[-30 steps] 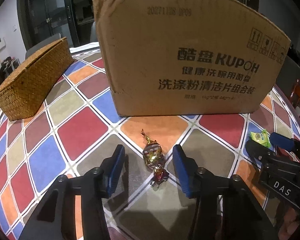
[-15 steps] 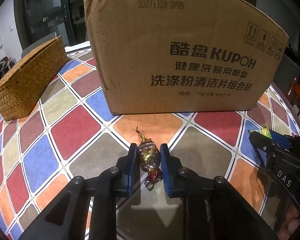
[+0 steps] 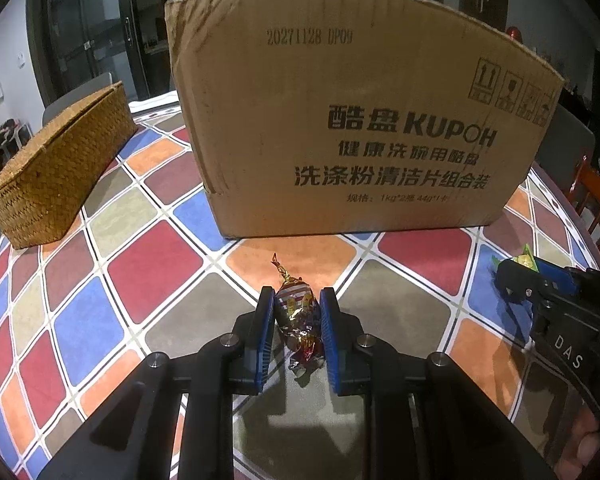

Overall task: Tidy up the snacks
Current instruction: 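Close left tool on gold-wrapped candy while right tool grasps pale green candy, then lift and carry the gold candy and green candy over the box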

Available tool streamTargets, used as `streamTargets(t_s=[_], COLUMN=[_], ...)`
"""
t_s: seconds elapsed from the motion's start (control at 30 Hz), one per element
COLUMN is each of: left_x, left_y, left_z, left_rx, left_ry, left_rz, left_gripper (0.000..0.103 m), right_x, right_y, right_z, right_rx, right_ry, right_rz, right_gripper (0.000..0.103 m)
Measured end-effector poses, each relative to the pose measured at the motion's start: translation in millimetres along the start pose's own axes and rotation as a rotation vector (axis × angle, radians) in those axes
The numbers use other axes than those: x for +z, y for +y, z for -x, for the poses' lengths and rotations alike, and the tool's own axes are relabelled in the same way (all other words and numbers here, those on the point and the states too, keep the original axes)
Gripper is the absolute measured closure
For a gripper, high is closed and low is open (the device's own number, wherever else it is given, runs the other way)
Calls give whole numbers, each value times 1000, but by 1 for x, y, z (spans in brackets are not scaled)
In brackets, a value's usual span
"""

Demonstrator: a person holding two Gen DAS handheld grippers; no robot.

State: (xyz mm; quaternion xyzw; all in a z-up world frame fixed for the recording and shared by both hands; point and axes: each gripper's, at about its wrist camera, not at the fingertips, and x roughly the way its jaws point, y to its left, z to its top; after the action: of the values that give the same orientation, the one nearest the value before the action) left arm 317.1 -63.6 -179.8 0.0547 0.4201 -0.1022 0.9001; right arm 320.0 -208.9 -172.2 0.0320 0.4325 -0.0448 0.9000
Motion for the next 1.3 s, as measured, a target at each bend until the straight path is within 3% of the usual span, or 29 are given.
streamTargets(t_s=[0.87,1.3], left_x=[23,49], left_y=[-3,-3], left_z=[79,116], left_rx=[18,17], left_ry=[-118,-189], left_rz=[-13,-14], left_gripper=[80,80], right_x=[17,42], right_y=[1,2], right_z=[73,112], right_rx=[32,39], right_ry=[-126,-211], right_rz=[1,10], right_gripper=[82,82])
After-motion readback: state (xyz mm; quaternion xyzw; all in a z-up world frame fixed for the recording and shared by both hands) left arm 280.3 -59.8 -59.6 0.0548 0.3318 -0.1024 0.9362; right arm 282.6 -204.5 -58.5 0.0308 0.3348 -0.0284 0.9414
